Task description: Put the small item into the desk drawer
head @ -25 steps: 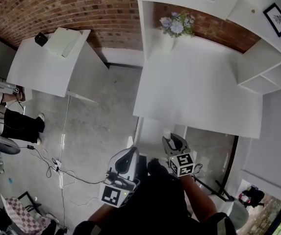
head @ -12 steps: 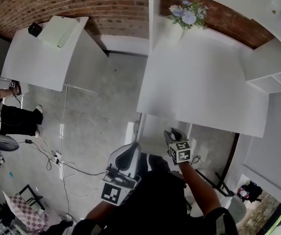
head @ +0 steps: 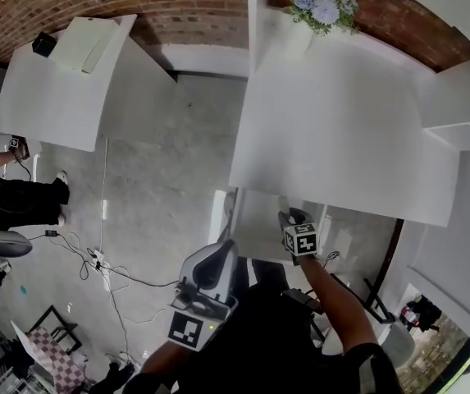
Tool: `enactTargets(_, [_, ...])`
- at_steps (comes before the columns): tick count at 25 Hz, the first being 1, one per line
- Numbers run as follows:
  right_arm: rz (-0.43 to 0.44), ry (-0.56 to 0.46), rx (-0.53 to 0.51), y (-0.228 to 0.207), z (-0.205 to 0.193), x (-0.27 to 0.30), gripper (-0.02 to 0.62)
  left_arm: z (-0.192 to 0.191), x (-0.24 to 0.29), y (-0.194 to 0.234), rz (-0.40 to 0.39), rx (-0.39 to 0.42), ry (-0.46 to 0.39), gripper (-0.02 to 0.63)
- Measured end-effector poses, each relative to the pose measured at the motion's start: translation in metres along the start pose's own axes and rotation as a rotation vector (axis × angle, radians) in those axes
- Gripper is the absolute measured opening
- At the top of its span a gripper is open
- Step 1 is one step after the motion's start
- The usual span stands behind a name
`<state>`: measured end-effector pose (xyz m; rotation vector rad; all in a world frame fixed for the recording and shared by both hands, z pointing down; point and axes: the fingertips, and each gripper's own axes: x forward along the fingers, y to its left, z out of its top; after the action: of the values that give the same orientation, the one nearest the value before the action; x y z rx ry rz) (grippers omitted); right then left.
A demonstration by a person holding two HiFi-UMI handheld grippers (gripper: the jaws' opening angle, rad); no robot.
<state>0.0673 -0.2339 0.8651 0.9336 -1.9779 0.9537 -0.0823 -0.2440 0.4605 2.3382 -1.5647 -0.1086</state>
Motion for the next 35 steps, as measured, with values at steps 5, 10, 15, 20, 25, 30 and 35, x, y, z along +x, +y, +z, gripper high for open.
enactTargets(5, [-0.025,0.048,0.062,-0.021,-0.016,0.032,0.140,-0.010,0.009,0.013,0.004,-0.005,0.018,0.018])
enactTargets(10, [-0.045,0.089,0.088,-0.034,-0.034,0.058,0.140,-0.024,0.019,0.020,0.007,-0.025,0.037,0.018])
enactTargets(15, [-0.050,0.138,0.085,-0.040,-0.052,0.082,0.140,-0.042,0.029,0.026,0.003,-0.043,0.062,0.018])
enactTargets(20, [-0.045,0.167,0.095,-0.041,-0.061,0.099,0.140,-0.055,0.035,0.034,0.013,-0.059,0.071,0.018])
enactTargets(25, [-0.060,0.200,0.106,-0.043,-0.064,0.104,0.140,-0.061,0.038,0.040,0.020,-0.056,0.071,0.018])
enactTargets(30, [-0.068,0.213,0.135,-0.049,-0.075,0.111,0.141,-0.068,0.039,0.047,0.029,-0.058,0.074,0.018])
enactTargets(35, [-0.083,0.242,0.147,-0.049,-0.081,0.114,0.146,-0.070,0.036,0.050,0.036,-0.067,0.074,0.018])
